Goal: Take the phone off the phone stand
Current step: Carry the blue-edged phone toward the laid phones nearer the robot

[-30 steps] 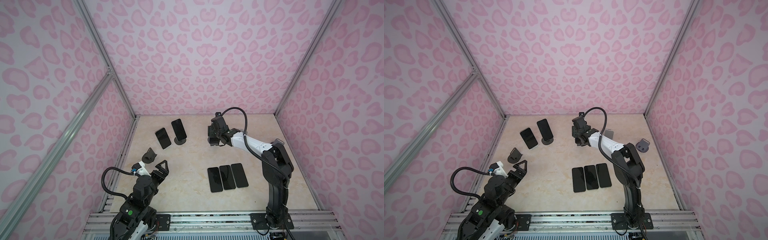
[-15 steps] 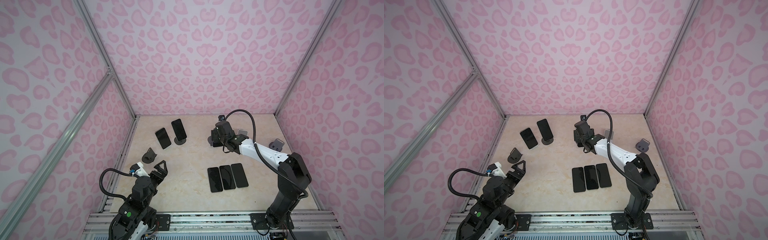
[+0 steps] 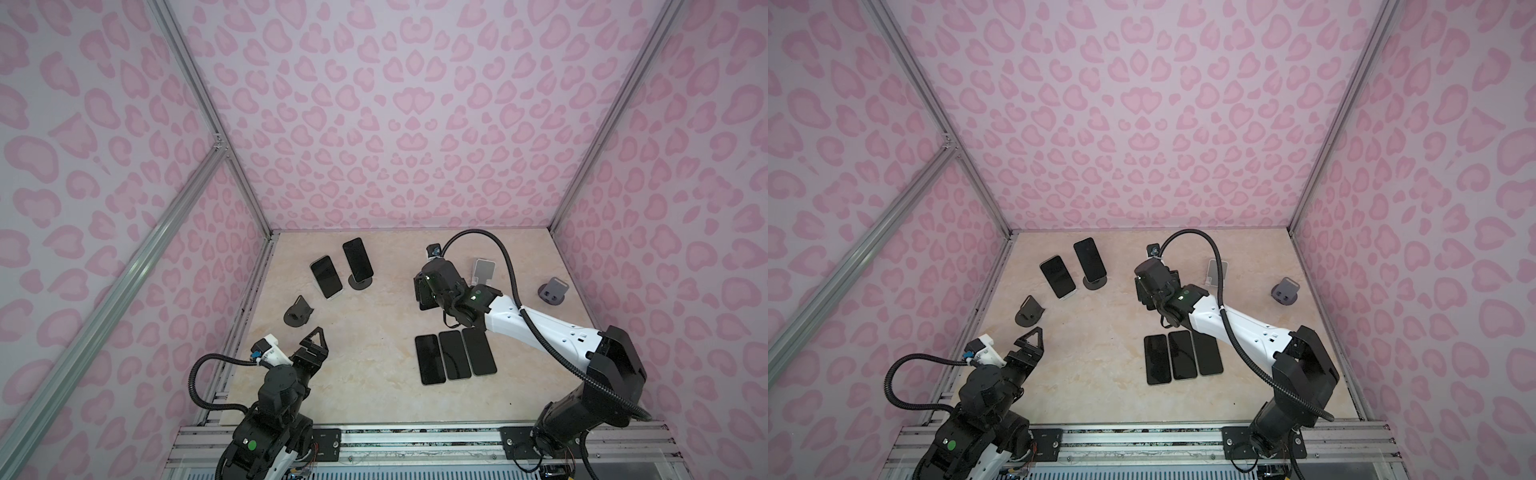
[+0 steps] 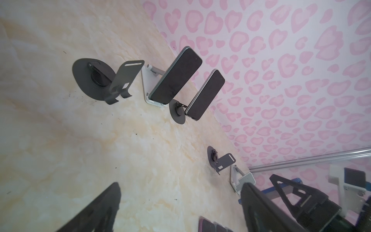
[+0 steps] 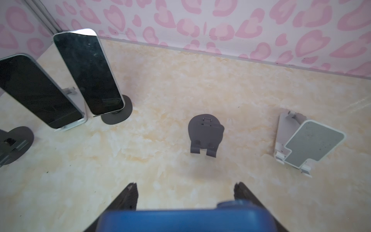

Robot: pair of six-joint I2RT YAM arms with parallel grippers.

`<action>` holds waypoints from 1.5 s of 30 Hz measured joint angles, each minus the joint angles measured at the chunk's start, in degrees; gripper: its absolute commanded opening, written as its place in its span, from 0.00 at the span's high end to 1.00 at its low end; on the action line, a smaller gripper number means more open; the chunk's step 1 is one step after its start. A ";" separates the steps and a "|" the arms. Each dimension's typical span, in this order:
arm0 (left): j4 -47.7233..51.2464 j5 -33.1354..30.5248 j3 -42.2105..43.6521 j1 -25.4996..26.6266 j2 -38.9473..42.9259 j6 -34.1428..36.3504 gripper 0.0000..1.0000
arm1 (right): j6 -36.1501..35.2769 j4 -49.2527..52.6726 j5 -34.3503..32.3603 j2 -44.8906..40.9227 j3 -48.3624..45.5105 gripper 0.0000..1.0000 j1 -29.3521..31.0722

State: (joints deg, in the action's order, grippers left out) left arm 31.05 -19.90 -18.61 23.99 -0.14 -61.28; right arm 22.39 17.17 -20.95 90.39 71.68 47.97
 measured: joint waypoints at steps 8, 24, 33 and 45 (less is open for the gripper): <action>0.44 -1.42 -1.09 0.00 0.00 2.47 0.03 | 2.73 4.04 -1.68 -3.41 -1.46 0.30 3.34; -8.66 1.99 -4.50 0.00 -13.11 4.52 0.00 | 10.43 7.69 -2.84 -7.06 -5.35 0.30 8.50; -11.15 7.69 -3.34 0.00 -16.09 4.94 0.00 | 15.61 9.27 -1.40 -4.59 -3.37 0.31 14.62; -10.21 7.41 -1.29 0.00 -4.68 5.79 0.01 | 21.49 9.38 -0.07 3.65 -0.59 0.32 18.88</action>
State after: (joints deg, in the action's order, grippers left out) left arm 20.84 -12.49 -19.90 23.99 -4.82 -55.48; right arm 43.88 26.55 -21.02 94.04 71.09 66.85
